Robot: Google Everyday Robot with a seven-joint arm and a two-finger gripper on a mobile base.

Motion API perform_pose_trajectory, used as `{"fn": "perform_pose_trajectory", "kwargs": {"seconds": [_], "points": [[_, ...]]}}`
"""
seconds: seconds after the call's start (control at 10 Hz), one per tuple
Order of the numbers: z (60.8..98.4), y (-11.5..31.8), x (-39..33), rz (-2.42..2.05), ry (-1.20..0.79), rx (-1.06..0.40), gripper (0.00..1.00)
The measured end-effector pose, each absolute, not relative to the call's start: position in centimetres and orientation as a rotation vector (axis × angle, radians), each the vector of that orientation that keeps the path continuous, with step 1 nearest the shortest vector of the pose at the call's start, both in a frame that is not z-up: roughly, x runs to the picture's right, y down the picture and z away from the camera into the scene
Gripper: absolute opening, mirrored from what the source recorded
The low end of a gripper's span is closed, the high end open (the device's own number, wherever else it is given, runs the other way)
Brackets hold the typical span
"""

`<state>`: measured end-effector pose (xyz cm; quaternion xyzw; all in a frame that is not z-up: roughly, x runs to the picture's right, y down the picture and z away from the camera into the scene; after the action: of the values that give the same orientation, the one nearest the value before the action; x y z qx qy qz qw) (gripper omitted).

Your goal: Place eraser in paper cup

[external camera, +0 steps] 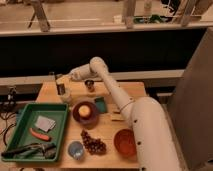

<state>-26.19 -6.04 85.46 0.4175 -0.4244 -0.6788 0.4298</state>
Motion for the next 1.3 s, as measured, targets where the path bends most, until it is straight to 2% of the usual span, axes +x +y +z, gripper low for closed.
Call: {"fn": "perform_pose_trajectory", "kwargs": {"seconds": [0.5, 1.3], "points": [[85.0, -6.0, -26.7, -1.725, -0.940, 1.091, 0.00], [83.9, -6.5, -26.2, -1.868, -0.851, 1.090, 0.00]]}}
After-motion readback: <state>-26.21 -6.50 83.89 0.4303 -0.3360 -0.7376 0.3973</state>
